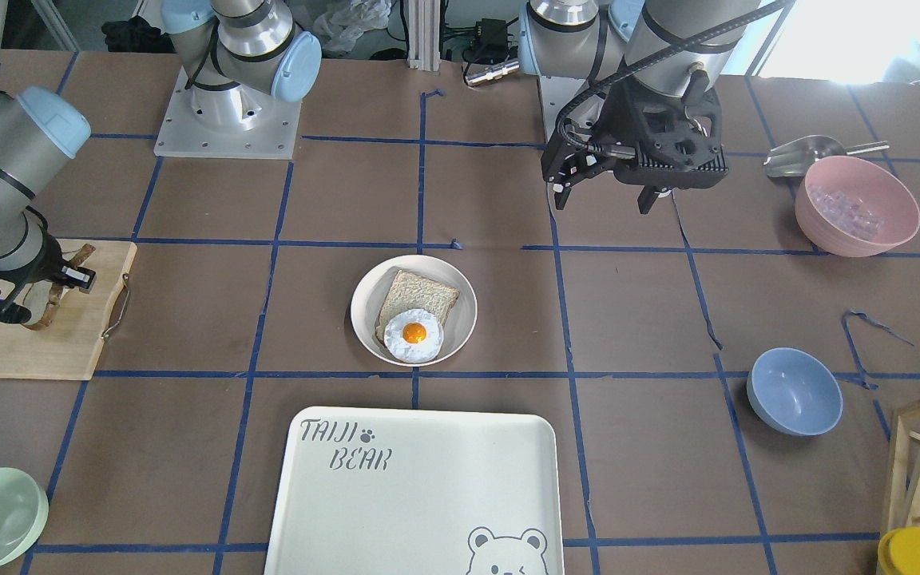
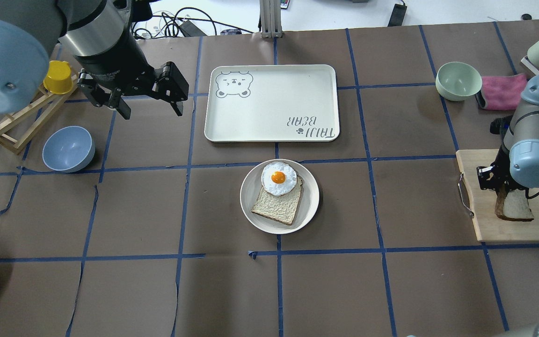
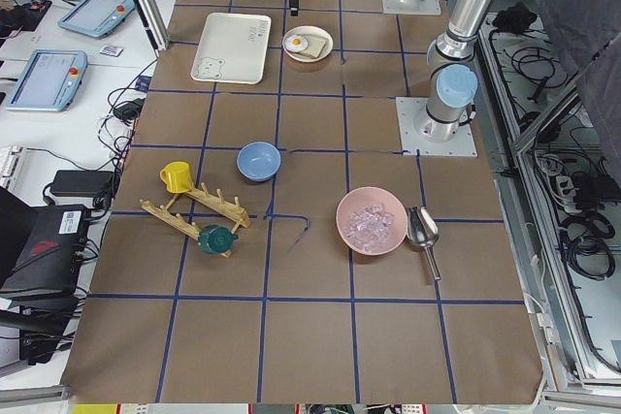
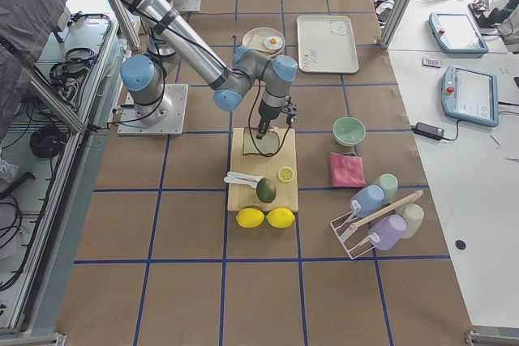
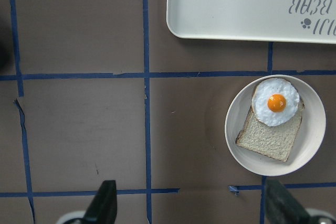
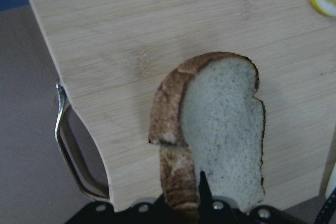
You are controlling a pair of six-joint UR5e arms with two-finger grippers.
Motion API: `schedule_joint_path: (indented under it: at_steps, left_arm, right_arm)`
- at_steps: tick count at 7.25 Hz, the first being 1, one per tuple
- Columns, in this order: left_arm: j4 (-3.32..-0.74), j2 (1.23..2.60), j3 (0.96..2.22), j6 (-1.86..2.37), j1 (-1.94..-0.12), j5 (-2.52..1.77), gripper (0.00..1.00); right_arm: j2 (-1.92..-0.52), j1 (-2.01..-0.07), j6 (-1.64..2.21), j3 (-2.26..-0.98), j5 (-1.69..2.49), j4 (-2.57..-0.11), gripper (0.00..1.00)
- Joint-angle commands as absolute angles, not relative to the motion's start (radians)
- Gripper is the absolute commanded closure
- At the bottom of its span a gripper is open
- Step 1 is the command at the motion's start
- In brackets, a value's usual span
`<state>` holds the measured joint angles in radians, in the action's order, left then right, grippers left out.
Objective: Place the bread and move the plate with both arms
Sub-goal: 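Lift the bread slice and carry it over the white plate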
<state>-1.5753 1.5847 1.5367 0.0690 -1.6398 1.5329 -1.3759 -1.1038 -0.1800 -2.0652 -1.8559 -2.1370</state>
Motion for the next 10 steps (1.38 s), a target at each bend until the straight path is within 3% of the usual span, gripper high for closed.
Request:
schedule_joint_path:
  at_steps: [1,4,7,10]
  left_arm:
    - [-1.577,1.585,1.537,0.069,-1.638,1.537,0.00]
    - [-1.577,1.585,1.537,0.069,-1.640,1.539,0.00]
    - [-1.577,1.588,1.537,0.071,-1.640,1.536,0.00]
    - [-1.575,1.586,1.537,0.071,-1.638,1.534,0.00]
  right_arm:
    - [-1.472,-1.193,-0.063,-1.967,-1.861,-1.929,1.00]
    - [-1.451,-1.545,0.333,-1.716,-1.817,-1.622,1.00]
    - [-1.359,-1.812,0.701,-1.669,-1.714,-1.637,1.00]
    - [-1.258,-1.940,0.941,-1.640,-1.602,-1.704,1.00]
